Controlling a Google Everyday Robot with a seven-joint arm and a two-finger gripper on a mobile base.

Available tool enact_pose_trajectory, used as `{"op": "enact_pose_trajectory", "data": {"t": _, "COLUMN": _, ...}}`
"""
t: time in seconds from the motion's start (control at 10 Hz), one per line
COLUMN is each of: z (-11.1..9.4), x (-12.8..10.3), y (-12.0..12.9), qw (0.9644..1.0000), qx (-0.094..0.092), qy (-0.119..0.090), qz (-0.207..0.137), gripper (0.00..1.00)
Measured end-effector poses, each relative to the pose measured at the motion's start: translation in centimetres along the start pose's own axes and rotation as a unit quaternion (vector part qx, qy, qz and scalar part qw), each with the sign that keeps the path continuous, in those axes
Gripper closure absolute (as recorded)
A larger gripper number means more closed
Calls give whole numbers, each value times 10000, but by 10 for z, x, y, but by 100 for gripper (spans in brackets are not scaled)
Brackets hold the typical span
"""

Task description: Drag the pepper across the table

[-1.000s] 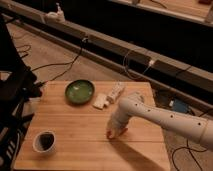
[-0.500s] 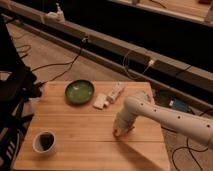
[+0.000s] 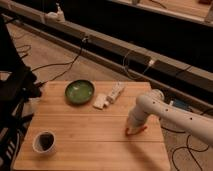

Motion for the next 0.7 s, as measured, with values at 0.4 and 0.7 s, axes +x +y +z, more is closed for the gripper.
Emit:
{"op": "enact_pose_trajectory", "data": {"t": 0.4, "z": -11, "x": 40, "y": 5, "qw": 9979, "qx": 44, "qy": -234, "qz": 599, "gripper": 100}}
{"op": "enact_pose_trajectory", "data": {"t": 0.7, "z": -12, "x": 72, "y": 12, "qw": 9942, "qx": 29, "qy": -350, "qz": 1013, "gripper": 100}}
